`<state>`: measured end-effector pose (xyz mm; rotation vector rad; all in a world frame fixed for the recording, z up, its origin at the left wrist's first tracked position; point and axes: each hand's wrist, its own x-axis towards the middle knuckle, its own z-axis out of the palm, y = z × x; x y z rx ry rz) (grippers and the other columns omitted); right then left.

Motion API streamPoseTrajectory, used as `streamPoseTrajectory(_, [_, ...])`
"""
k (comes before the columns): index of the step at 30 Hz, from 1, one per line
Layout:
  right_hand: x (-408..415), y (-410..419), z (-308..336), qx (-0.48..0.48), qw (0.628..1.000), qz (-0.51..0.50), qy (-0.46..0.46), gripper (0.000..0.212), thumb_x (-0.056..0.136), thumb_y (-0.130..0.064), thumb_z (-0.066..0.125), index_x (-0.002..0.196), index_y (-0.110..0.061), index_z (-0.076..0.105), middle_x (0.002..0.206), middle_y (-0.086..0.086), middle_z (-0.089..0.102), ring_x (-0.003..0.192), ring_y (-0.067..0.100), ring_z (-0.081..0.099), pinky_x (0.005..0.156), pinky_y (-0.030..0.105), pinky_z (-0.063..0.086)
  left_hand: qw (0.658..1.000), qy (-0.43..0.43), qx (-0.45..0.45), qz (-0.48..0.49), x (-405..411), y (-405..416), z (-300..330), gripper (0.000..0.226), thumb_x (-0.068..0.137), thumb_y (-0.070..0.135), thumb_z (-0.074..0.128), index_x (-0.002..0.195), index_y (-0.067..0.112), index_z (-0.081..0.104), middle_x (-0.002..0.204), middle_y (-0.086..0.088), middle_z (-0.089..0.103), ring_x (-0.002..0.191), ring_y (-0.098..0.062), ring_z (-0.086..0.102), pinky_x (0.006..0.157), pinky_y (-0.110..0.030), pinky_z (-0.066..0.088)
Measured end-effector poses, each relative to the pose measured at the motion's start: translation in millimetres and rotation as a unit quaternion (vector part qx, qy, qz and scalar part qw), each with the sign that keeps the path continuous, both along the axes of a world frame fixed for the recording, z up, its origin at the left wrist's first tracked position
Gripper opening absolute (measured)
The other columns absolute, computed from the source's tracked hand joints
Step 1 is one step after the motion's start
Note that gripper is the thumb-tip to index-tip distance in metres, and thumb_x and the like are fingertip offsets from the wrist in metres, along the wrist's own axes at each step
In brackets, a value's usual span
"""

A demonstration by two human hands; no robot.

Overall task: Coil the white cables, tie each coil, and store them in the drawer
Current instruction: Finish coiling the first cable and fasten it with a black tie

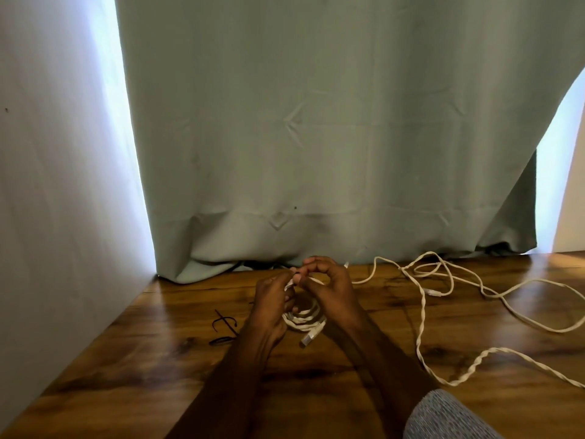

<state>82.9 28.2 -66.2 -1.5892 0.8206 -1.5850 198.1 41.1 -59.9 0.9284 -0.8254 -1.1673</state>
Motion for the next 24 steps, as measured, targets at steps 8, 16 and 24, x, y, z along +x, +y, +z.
streamPoseTrajectory(8, [-3.8, 0.9, 3.1, 0.085, 0.988, 0.097, -0.089, 0.005, 0.090, -0.004, 0.070, 0.088, -0.006, 0.075, 0.092, 0.015, 0.076, 0.092, 0.026, 0.070, 0.087, 0.042, 0.056, 1.000, 0.013, -0.002, -0.013, 0.5, 4.3, 4.8, 0.021, 0.098, 0.016, 0.055, 0.080, 0.007, 0.059, 0.040, 0.004, 0.045, 0.030, -0.007, 0.037, 0.039, -0.019, 0.028])
streamPoseTrajectory(16, [-11.6, -3.0, 3.0, 0.093, 0.987, 0.120, -0.046, 0.017, 0.082, -0.008, 0.080, 0.096, -0.002, 0.073, 0.099, 0.021, 0.075, 0.098, 0.039, 0.072, 0.089, 0.051, 0.058, 0.995, -0.096, -0.027, -0.016, -0.6, 11.5, 7.4, 0.026, 0.101, 0.022, 0.053, 0.083, 0.008, 0.065, 0.043, 0.007, 0.052, 0.035, -0.007, 0.048, 0.044, -0.021, 0.032])
streamPoseTrajectory(24, [-20.9, -4.3, 9.9, 0.155, 0.975, 0.154, -0.045, 0.025, 0.088, -0.005, 0.073, 0.113, -0.008, 0.070, 0.104, 0.022, 0.075, 0.094, 0.032, 0.072, 0.090, 0.045, 0.056, 0.981, -0.099, -0.096, -0.133, 7.8, 7.1, -3.0, 0.022, 0.087, 0.025, 0.063, 0.090, 0.003, 0.066, 0.051, 0.002, 0.049, 0.039, -0.007, 0.040, 0.044, -0.021, 0.029])
